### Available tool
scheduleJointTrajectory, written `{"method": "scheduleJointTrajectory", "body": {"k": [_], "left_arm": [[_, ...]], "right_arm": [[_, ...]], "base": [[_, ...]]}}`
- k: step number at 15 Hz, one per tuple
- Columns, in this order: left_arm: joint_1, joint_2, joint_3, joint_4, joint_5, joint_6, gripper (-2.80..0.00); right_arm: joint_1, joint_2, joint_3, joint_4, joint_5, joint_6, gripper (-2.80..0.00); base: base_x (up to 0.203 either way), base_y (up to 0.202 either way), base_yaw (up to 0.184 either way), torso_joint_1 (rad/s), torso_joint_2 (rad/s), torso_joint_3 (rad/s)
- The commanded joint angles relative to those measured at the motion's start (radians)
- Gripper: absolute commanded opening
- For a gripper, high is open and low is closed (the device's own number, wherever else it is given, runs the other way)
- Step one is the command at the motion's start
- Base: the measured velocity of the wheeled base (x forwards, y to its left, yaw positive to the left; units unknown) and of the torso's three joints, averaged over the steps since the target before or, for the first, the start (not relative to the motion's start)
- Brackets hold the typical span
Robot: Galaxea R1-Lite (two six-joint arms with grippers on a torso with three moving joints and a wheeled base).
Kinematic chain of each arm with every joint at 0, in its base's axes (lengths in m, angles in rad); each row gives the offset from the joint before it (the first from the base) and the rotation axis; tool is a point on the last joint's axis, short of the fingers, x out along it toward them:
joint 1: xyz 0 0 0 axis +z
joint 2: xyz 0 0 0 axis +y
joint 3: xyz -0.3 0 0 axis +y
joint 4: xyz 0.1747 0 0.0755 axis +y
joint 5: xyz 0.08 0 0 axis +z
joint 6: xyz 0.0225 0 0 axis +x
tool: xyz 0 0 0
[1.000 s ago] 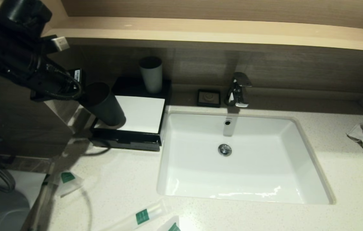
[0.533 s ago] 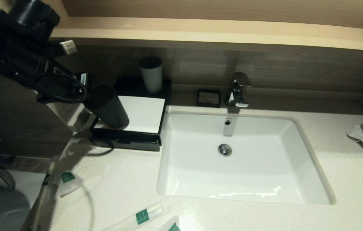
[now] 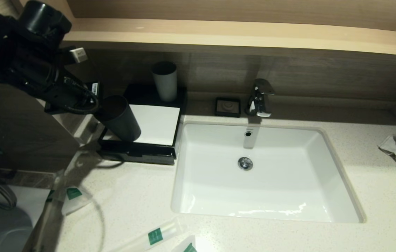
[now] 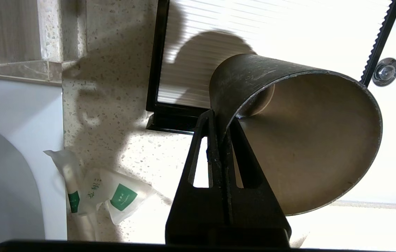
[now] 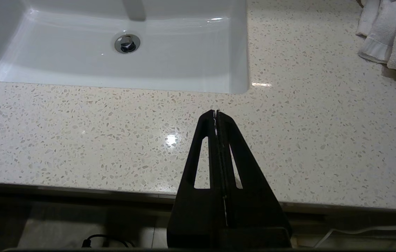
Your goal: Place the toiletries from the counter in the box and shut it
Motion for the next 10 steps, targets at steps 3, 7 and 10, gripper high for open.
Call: {"method": "scheduleJointTrajectory", "body": {"k": [3, 7, 10], "left_arm": [[0.000, 0.000, 0.000, 0.006, 0.000, -0.001, -2.80], [0.000, 0.000, 0.000, 0.005, 0.000, -0.001, -2.80], [0.000, 0.000, 0.000, 0.006, 0.001, -0.001, -2.80]], "right_arm": [[0.000, 0.000, 0.000, 0.000, 0.000, 0.000, -2.80], [0.000, 0.000, 0.000, 0.000, 0.000, -0.001, -2.80], [0.000, 0.000, 0.000, 0.000, 0.000, 0.000, -2.80]], "base": [[0.000, 0.000, 0.000, 0.000, 0.00, 0.000], [0.000, 0.000, 0.000, 0.000, 0.00, 0.000], [0.000, 0.000, 0.000, 0.000, 0.00, 0.000]]}}
